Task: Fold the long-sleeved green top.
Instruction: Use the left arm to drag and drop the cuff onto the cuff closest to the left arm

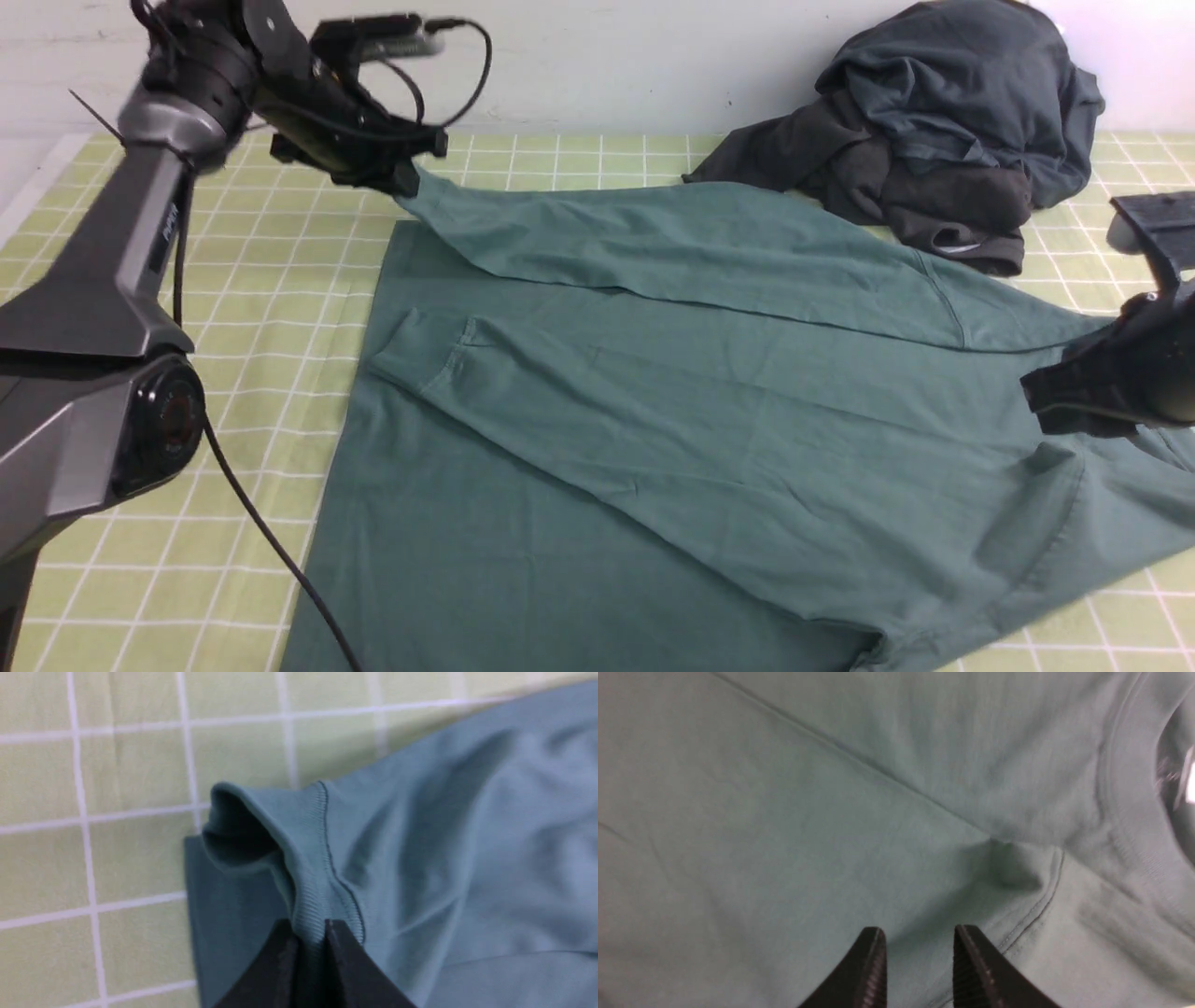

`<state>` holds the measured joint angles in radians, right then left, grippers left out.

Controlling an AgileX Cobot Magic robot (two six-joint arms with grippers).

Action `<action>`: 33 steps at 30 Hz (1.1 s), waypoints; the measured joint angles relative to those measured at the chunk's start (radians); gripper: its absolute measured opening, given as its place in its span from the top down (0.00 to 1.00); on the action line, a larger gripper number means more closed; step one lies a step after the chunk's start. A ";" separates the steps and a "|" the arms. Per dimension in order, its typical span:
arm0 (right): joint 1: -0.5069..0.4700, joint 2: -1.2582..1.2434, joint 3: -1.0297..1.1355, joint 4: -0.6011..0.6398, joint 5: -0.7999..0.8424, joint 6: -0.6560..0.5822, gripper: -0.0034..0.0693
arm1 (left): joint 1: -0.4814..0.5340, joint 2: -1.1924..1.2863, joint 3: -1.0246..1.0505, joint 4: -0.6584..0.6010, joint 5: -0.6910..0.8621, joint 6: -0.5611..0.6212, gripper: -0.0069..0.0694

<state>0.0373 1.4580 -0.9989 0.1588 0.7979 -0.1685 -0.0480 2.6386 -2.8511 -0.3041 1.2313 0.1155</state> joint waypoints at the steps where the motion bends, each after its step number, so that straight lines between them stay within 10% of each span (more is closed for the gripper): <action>1: 0.000 -0.012 0.000 0.000 0.000 -0.006 0.71 | 0.000 -0.034 0.013 -0.011 0.006 -0.006 0.86; 16: 0.000 -0.143 0.003 0.077 -0.004 -0.018 0.72 | -0.206 -0.721 1.213 0.304 -0.087 -0.133 0.84; 33: 0.000 -0.143 0.003 0.293 0.027 -0.182 0.72 | -0.306 -0.848 1.456 0.378 -0.031 -0.080 0.51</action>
<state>0.0373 1.3154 -0.9957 0.4521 0.8249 -0.3510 -0.3535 1.7907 -1.3947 0.0741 1.2000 0.0356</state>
